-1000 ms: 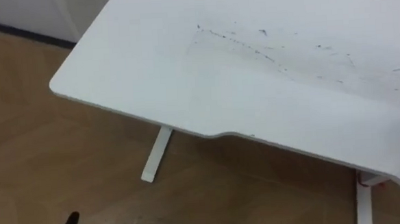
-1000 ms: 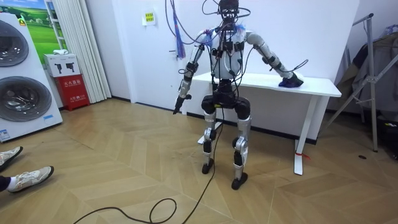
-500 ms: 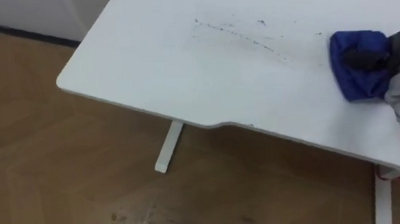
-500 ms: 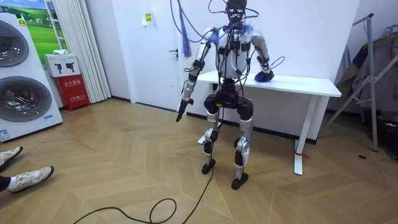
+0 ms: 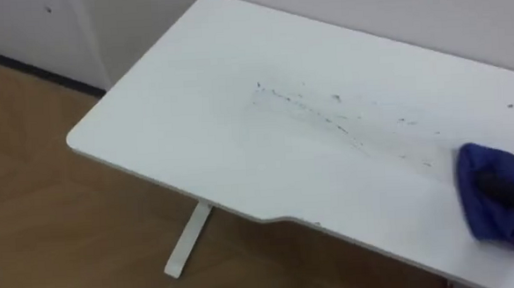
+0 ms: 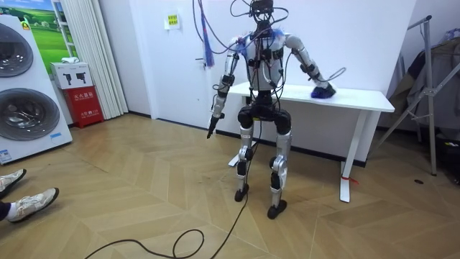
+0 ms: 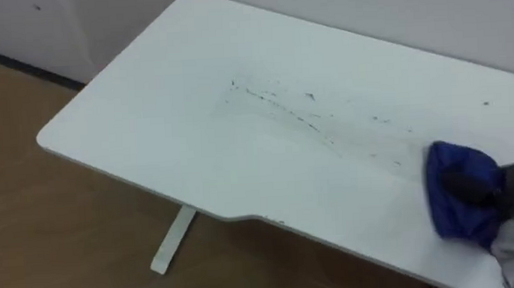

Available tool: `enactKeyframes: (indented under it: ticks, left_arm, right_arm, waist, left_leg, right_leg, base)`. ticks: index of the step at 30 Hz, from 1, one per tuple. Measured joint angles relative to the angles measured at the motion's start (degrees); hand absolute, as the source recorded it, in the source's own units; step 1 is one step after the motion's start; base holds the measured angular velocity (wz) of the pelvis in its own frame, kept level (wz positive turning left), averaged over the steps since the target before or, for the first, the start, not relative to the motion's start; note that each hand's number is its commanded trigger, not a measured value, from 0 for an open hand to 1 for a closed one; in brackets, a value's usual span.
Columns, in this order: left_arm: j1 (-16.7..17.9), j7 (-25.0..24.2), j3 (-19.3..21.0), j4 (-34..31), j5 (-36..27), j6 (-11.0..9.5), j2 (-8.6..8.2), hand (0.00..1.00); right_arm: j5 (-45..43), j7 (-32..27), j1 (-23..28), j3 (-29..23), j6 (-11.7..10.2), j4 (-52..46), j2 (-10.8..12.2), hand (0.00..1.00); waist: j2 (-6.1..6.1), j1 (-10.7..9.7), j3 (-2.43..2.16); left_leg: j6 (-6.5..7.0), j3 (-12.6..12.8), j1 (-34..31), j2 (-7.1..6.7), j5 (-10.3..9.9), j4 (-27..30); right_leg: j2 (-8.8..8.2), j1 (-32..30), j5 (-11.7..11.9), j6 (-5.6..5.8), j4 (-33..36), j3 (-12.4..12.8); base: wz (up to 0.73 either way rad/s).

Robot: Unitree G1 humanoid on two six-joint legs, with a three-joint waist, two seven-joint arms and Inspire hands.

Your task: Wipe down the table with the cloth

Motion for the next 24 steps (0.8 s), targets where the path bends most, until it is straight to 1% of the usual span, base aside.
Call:
enactKeyframes:
  ticks: [1, 2, 3, 4, 5, 6, 7, 8, 9, 10, 11, 12, 13, 14, 15, 16, 17, 18, 19, 20, 21, 22, 23, 24]
  left_arm:
    - [-0.07, 0.4, 0.49, 0.0, 0.0, -0.13, 0.05, 0.0]
    - [-0.07, 0.57, 0.85, 0.0, 0.0, -0.2, 0.05, 0.0]
    - [-0.06, 1.01, 1.14, -0.06, 0.16, -0.2, 0.04, 0.0]
    - [-0.08, 1.23, 0.97, -0.36, 0.81, -0.2, -0.06, 0.0]
    - [-0.19, 1.28, 0.56, -0.84, 2.24, -0.26, -0.16, 0.0]
    - [-0.76, 1.38, 0.22, -1.12, 2.47, -0.28, -0.25, 0.0]
    - [-1.23, 2.01, -1.03, -1.18, 2.53, -0.32, -0.39, 0.0]
    - [-1.78, 2.43, -1.57, -1.15, 2.49, -0.32, -0.58, 0.0]
    - [-3.14, 3.01, -2.61, -1.02, 2.44, -0.32, -0.82, 0.0]
    - [-5.62, 3.36, -3.55, -0.66, 2.43, -0.34, -0.99, 0.0]
    - [-7.18, 3.45, -3.95, -0.49, 2.4, -0.44, -1.09, 0.0]
    - [-10.85, 3.49, -4.66, 0.71, 2.31, -1.24, -1.37, 0.0]
    - [-14.67, 3.49, -5.49, 1.4, 2.35, -2.53, -1.85, 0.0]
    - [-15.88, 3.46, -5.75, 1.45, 2.35, -3.25, -2.08, 0.0]
    - [-18.5, 3.44, -6.47, 1.71, 2.32, -4.9, -2.0, 0.0]
    - [-20.71, 3.15, -7.08, 1.8, 1.99, -6.07, -1.78, 0.0]
    - [-21.42, 2.94, -7.35, 1.81, 1.94, -6.54, -1.71, 0.0]
    - [-22.13, 2.1, -7.65, 1.71, 1.62, -7.24, -1.44, 0.0]
    - [-22.01, 1.65, -7.73, 1.95, 1.11, -7.17, -0.93, 0.0]
    - [-21.82, 1.53, -7.71, 1.88, 1.14, -7.07, -0.33, 0.0]
    - [-20.66, 1.35, -7.47, 1.92, 1.02, -6.69, 1.24, 0.0]
    - [-19.44, 1.27, -7.38, 2.58, 0.26, -6.07, 2.66, 0.0]
    - [-18.21, 1.2, -6.41, 4.19, -1.21, -5.71, 3.13, 0.0]
    - [-17.13, 1.0, -5.81, 4.66, -1.63, -5.6, 3.17, 0.0]
  right_arm:
    - [-0.03, -0.05, 0.87, -1.45, 0.0, 0.07, -0.38, 1.0]
    - [-0.1, -0.2, 1.18, -1.9, 0.02, 0.09, -0.47, 1.0]
    - [-0.31, -0.64, 1.58, -2.04, 0.02, 0.05, -0.68, 1.0]
    - [-0.58, -1.18, 1.64, -1.94, 0.09, -0.44, -0.76, 1.0]
    - [-0.7, -1.44, 1.69, -1.49, 0.27, -1.8, -0.7, 1.0]
    - [-0.81, -1.62, 1.45, -0.91, 0.48, -2.22, -0.58, 1.0]
    - [-1.51, -2.29, 0.41, 0.83, 0.96, -2.76, 0.14, 1.0]
    - [-1.91, -2.86, -0.16, 1.77, 1.34, -3.03, 0.92, 1.0]
    - [-2.36, -3.96, -2.35, 3.74, 2.68, -3.27, 2.61, 1.0]
    - [-2.57, -4.7, -4.8, 6.37, 4.18, -3.27, 4.39, 1.0]
    - [-2.59, -4.8, -6.17, 7.84, 4.76, -3.27, 5.44, 1.0]
    - [-3.02, -4.91, -8.78, 10.33, 5.88, -3.28, 7.75, 1.0]
    - [-3.04, -4.92, -11.49, 13.46, 6.68, -3.3, 10.04, 1.0]
    - [-3.16, -4.87, -13.19, 14.91, 7.1, -3.3, 11.22, 1.0]
    - [-3.95, -4.29, -17.53, 17.56, 7.66, -3.26, 13.6, 1.0]
    - [-5.32, -2.72, -22.4, 20.95, 7.33, -3.44, 15.51, 1.0]
    - [-5.85, -1.59, -24.72, 22.15, 6.81, -3.44, 16.01, 1.0]
    - [-7.71, 0.19, -28.88, 24.41, 5.71, -3.37, 16.35, 1.0]
    - [-9.88, 1.29, -32.02, 25.56, 5.14, -3.79, 16.35, 1.0]
    - [-10.59, 1.71, -32.93, 25.69, 5.05, -4.61, 16.35, 1.0]
    - [-10.8, 2.26, -33.85, 25.81, 4.39, -6.0, 16.27, 1.0]
    - [-10.97, 2.81, -33.64, 25.83, 3.65, -6.92, 16.13, 1.0]
    - [-10.77, 3.38, -32.54, 25.85, 3.31, -6.76, 15.96, 1.0]
    - [-10.39, 4.05, -31.82, 25.86, 3.46, -6.46, 15.94, 1.0]
  waist:
    - [0.3, -0.67, -0.04]
    - [0.45, -0.86, -0.09]
    - [0.73, -1.09, -0.2]
    - [1.2, -1.22, -0.06]
    - [1.49, -1.16, -0.08]
    - [1.65, -1.09, 0.0]
    - [1.87, -0.89, 0.14]
    - [1.93, -0.63, 0.21]
    - [1.77, 0.35, 0.36]
    - [1.42, 1.78, 0.56]
    - [1.38, 2.31, 0.83]
    - [1.06, 3.79, 1.09]
    - [0.46, 6.42, 1.23]
    - [-0.01, 7.62, 1.21]
    - [-1.12, 9.89, 1.55]
    - [-1.96, 12.14, 2.14]
    - [-2.12, 13.46, 2.38]
    - [-2.55, 15.54, 2.61]
    - [-2.68, 16.85, 2.68]
    - [-2.73, 17.1, 2.66]
    - [-3.12, 17.42, 2.52]
    - [-3.16, 17.34, 2.51]
    - [-2.27, 17.31, 2.69]
    - [-2.15, 17.49, 2.68]
  left_leg:
    - [0.08, 1.03, 0.19, 0.35, -0.24, 0.22]
    - [0.07, 1.56, 0.24, 0.56, -0.42, 0.39]
    - [-0.01, 2.86, 0.41, 0.98, -0.71, 0.56]
    - [-0.05, 4.05, 0.53, 1.65, -0.93, 0.84]
    - [-0.07, 5.31, 0.88, 2.21, -0.96, 0.82]
    - [-0.08, 6.07, 1.13, 2.56, -0.96, 0.8]
    - [-0.07, 7.43, 1.45, 3.0, -0.96, 0.85]
    - [-0.07, 8.06, 1.58, 3.35, -0.96, 0.85]
    - [-0.03, 9.8, 1.9, 4.49, -0.99, 0.89]
    - [0.0, 11.65, 1.63, 5.71, -1.24, 1.58]
    - [0.37, 12.2, 1.26, 6.58, -1.63, 2.17]
    - [-0.1, 12.76, 0.15, 8.1, -1.86, 3.72]
    - [-0.93, 13.43, -0.76, 9.57, -2.07, 4.98]
    - [-1.56, 13.37, -1.46, 10.19, -2.05, 5.5]
    - [-2.99, 13.49, -2.67, 12.01, -1.42, 5.78]
    - [-4.71, 13.29, -3.98, 14.4, -0.36, 5.67]
    - [-5.72, 13.1, -4.78, 15.8, 0.21, 5.62]
    - [-7.84, 12.18, -6.5, 18.59, 1.44, 5.11]
    - [-10.12, 10.34, -7.91, 20.96, 2.78, 4.53]
    - [-11.26, 9.05, -8.59, 21.97, 3.41, 4.15]
    - [-12.85, 6.18, -9.4, 23.83, 4.32, 3.33]
    - [-12.73, 2.97, -9.96, 24.9, 4.58, 3.84]
    - [-8.73, -0.22, -9.51, 26.29, 5.43, 3.34]
    - [-7.35, -0.12, -9.1, 26.85, 6.55, 3.15]
  right_leg:
    - [-0.02, -0.23, 0.14, 0.07, 0.05, 0.27]
    - [-0.01, -0.39, 0.14, 0.08, 0.14, 0.38]
    - [0.0, -0.9, 0.14, 0.08, 0.33, 0.59]
    - [0.0, -1.45, 0.14, 0.08, 1.18, 0.55]
    - [-0.18, -2.27, 0.08, 0.01, 2.68, 0.58]
    - [-0.32, -2.65, 0.04, -0.05, 3.79, 0.69]
    - [-0.84, -4.14, -0.2, -0.41, 6.28, 0.63]
    - [-1.03, -4.86, -0.32, -0.55, 7.44, 0.74]
    - [-1.63, -6.22, -0.32, -0.57, 9.18, 1.34]
    - [-1.82, -7.82, -0.3, -0.54, 10.81, 1.52]
    - [-1.87, -8.89, -0.41, -0.39, 12.44, 1.4]
    - [-3.42, -11.35, -2.03, -0.71, 18.85, 0.8]
    - [-6.71, -12.39, -4.11, -0.63, 23.4, 0.38]
    - [-8.37, -12.63, -4.64, -0.47, 24.39, 0.46]
    - [-10.98, -12.93, -4.59, -0.26, 23.51, 0.63]
    - [-12.21, -12.87, -3.87, 0.26, 20.07, 0.68]
    - [-12.34, -12.84, -2.93, 0.53, 17.58, 0.51]
    - [-12.13, -12.86, -0.27, 0.52, 12.09, 0.78]
    - [-11.62, -12.82, 2.38, 0.61, 8.23, 1.28]
    - [-11.43, -12.76, 3.53, 0.8, 7.06, 1.29]
    - [-11.2, -12.84, 4.59, 0.67, 7.14, 0.68]
    - [-11.11, -13.02, 1.68, 6.06, 12.44, -0.91]
    - [-10.13, -13.07, -4.17, 4.63, 19.29, -2.63]
    - [-9.68, -13.04, -6.29, 3.95, 21.48, -2.8]
  base:
    - [-0.42]
    - [-0.54]
    - [-0.58]
    - [-0.69]
    - [-0.58]
    - [-0.6]
    - [-0.51]
    - [-0.71]
    - [-0.8]
    - [-0.79]
    - [-0.62]
    - [-0.53]
    - [-0.51]
    - [-0.59]
    - [-0.52]
    - [-0.53]
    - [-0.42]
    - [-0.15]
    - [0.09]
    - [0.48]
    - [0.79]
    - [1.02]
    - [0.85]
    - [0.56]
